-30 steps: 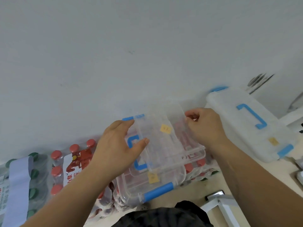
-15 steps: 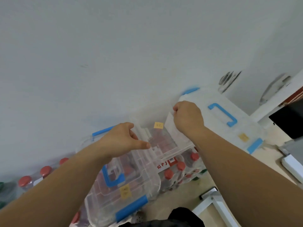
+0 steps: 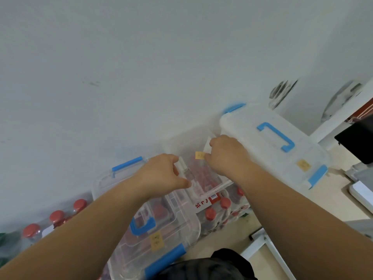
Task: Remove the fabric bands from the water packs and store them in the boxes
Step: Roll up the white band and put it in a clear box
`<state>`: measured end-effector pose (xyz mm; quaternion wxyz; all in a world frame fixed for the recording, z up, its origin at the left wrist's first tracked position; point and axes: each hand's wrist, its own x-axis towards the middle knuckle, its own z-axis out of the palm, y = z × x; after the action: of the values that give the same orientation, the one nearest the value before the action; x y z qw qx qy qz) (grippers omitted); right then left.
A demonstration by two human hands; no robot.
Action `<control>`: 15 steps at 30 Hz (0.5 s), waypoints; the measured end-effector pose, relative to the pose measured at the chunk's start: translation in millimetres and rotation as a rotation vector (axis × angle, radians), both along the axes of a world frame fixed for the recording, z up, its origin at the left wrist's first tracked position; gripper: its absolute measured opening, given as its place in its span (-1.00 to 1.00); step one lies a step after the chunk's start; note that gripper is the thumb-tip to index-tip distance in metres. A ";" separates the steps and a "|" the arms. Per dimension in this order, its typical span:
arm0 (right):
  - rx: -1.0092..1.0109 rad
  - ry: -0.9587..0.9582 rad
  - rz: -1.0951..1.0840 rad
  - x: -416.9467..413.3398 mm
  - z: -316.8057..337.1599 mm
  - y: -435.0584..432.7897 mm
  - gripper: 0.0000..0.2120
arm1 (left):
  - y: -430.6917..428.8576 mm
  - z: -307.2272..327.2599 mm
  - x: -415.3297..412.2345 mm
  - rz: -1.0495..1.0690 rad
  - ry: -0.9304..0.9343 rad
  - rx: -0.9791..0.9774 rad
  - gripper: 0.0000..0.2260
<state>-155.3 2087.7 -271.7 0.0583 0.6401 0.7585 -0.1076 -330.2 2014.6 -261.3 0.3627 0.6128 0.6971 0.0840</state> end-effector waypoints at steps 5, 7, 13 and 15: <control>-0.001 0.073 0.011 15.1 -14.1 -22.1 -0.53 | 5.4 -2.3 3.5 -0.096 0.165 0.063 -0.47; 0.004 0.117 0.014 19.5 -19.8 -28.6 -0.49 | 11.6 -7.4 2.9 -0.112 0.246 0.116 -0.43; 0.010 0.173 0.074 27.2 -44.1 -36.9 -0.33 | 32.2 -23.5 2.1 -0.226 0.432 0.342 -0.18; 0.001 0.139 0.090 30.2 -48.4 -36.6 -0.29 | 37.8 -28.0 2.5 -0.271 0.437 0.329 -0.08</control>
<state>-125.1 2051.1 -320.1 0.0100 0.5964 0.7888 -0.1484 -327.8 2052.4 -289.3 0.1079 0.7543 0.6474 0.0125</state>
